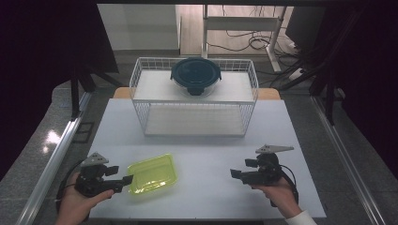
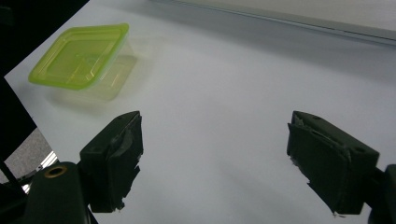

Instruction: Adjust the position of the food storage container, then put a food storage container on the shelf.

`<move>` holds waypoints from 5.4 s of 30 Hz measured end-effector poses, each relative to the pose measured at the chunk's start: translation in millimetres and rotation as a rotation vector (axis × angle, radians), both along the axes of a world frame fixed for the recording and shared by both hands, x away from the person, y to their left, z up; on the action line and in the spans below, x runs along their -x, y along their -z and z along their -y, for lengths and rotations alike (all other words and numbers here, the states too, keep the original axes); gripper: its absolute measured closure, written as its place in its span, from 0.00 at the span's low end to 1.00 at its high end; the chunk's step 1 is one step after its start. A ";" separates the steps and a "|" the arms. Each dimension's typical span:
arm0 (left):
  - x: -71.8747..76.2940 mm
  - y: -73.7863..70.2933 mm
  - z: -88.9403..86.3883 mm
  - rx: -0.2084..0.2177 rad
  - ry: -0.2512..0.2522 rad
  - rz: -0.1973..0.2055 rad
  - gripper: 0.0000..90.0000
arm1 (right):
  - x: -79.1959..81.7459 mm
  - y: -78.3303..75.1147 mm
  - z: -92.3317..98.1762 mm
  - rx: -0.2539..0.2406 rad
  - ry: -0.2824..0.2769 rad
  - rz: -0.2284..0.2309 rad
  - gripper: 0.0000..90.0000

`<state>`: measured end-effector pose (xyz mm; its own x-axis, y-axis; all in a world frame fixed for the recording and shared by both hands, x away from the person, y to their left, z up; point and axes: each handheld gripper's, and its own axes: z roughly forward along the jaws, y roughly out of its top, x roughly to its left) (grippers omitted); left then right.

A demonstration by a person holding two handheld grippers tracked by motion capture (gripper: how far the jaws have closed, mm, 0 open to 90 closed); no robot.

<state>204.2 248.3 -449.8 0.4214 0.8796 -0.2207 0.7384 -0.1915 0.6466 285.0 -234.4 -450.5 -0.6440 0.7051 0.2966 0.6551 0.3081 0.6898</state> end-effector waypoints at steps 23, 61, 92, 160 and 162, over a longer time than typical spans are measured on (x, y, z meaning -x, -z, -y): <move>-29.1 50.2 -10.1 -0.120 -0.044 -0.202 0.99 | -3.3 4.6 4.3 0.017 0.028 -0.018 0.21; -84.2 55.3 53.6 -0.103 0.104 -0.228 1.00 | -5.6 3.2 11.0 0.021 0.048 -0.014 0.21; -93.3 55.9 120.7 -0.066 0.241 -0.238 1.00 | -6.3 4.9 11.4 0.028 0.049 -0.024 0.20; -69.5 31.7 92.1 0.261 0.126 -0.187 0.21 | -4.7 22.2 -13.8 -0.051 -0.006 -0.099 0.29; -71.0 35.2 91.9 0.282 0.128 -0.203 0.22 | -5.5 25.4 -16.7 -0.059 -0.008 -0.108 0.31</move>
<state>275.3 156.3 -484.9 0.4468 0.7152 -0.5374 0.8387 -0.1257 0.5300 290.5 -217.7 -475.9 -0.6117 0.6793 0.4054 0.7241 0.2744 0.6328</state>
